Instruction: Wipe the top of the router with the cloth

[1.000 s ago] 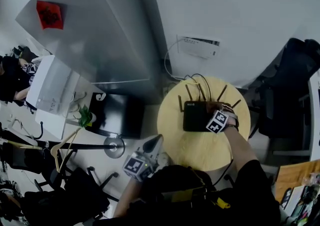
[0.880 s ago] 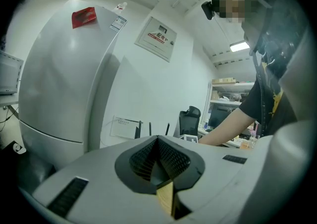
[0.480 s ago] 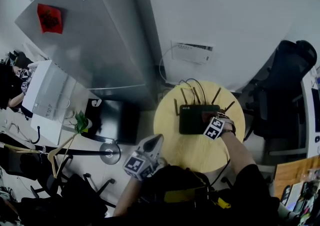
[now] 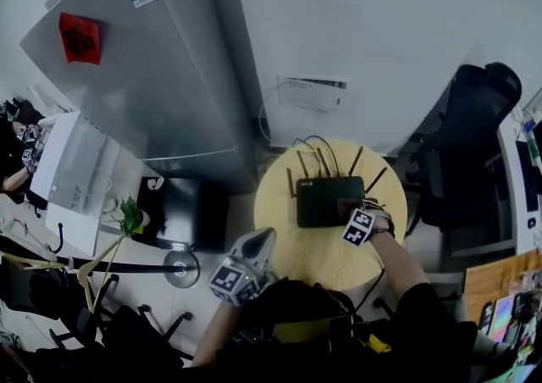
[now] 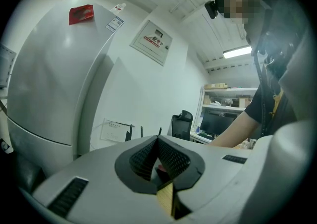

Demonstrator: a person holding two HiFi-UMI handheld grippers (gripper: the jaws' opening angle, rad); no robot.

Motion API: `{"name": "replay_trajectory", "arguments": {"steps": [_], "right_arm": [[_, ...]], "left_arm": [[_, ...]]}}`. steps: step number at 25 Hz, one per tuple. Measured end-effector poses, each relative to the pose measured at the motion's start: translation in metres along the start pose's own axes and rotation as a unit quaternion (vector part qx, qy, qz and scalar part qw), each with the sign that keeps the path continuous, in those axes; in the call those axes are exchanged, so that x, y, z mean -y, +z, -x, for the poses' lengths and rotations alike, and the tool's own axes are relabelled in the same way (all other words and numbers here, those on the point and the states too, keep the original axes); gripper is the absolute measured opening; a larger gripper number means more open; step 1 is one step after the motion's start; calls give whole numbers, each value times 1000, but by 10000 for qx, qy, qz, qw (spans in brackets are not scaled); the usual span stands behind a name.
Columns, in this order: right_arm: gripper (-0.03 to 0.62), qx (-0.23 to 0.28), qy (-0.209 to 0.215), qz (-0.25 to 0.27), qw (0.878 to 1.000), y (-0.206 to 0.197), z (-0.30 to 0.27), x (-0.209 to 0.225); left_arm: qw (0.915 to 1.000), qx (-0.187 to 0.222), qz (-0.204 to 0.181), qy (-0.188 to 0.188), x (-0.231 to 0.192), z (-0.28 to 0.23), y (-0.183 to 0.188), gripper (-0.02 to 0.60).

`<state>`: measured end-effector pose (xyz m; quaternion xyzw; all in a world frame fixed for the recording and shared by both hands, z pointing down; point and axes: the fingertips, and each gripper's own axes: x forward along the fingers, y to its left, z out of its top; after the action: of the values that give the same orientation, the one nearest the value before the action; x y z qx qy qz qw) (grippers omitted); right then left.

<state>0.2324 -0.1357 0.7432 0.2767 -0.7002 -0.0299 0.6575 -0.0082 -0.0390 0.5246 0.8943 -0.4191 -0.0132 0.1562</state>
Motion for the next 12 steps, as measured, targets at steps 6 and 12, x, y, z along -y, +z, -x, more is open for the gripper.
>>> {"name": "replay_trajectory", "arguments": {"steps": [6,12], "right_arm": [[66,-45,-7,8,10000,-8,8,-18],[66,-33,-37,-28,10000,-14,16,-34]], "left_arm": [[9998,114,97,-158,0,-4,3,0],[9991,150,-42,-392,13,-10,7,0]]}}
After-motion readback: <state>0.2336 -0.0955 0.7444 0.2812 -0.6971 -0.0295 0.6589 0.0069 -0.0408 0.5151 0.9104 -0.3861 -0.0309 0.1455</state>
